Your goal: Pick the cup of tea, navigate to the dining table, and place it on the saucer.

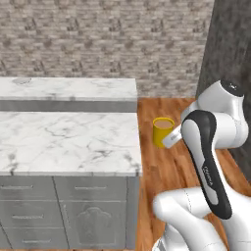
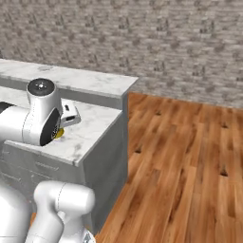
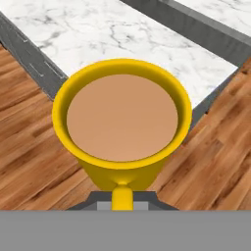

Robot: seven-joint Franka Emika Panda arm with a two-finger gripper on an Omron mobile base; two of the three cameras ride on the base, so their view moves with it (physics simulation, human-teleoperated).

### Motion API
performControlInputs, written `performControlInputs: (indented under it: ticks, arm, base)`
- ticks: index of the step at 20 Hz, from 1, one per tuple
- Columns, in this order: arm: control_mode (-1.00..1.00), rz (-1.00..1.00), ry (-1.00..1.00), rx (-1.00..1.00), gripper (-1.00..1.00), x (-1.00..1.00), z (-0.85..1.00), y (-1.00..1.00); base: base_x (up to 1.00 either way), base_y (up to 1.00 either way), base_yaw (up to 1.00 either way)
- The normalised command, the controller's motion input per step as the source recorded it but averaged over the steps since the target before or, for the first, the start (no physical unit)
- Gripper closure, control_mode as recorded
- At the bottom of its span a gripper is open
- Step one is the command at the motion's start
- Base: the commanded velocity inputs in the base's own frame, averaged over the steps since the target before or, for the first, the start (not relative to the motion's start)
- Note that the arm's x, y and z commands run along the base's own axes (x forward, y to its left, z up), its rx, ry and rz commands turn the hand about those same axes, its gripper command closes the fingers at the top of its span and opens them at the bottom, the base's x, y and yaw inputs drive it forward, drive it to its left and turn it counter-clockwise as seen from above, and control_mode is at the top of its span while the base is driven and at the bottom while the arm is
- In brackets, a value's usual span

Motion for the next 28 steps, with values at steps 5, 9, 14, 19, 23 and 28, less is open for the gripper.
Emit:
performControlInputs:
  ticks: [5, 9, 14, 19, 23, 28]
  arm:
    - [1.00, 0.00, 0.00, 0.00, 1.00, 0.00, 0.00, 0.00]
    - [1.00, 0.00, 0.00, 0.00, 1.00, 0.00, 0.00, 0.00]
    - [1.00, 0.00, 0.00, 0.00, 1.00, 0.00, 0.00, 0.00]
    - [1.00, 0.00, 0.00, 0.00, 1.00, 0.00, 0.00, 0.00]
    - [1.00, 0.00, 0.00, 0.00, 1.00, 0.00, 0.00, 0.00]
    - [1.00, 0.00, 0.00, 0.00, 1.00, 0.00, 0.00, 0.00]
  base:
    - [0.90, -0.92, -0.01]
    - [0.76, -1.00, 0.00]
    - [0.92, -0.74, 0.11]
    - [1.00, -0.31, 0.30]
    - [1.00, -0.48, 0.46]
    - [0.98, -0.84, 0.50]
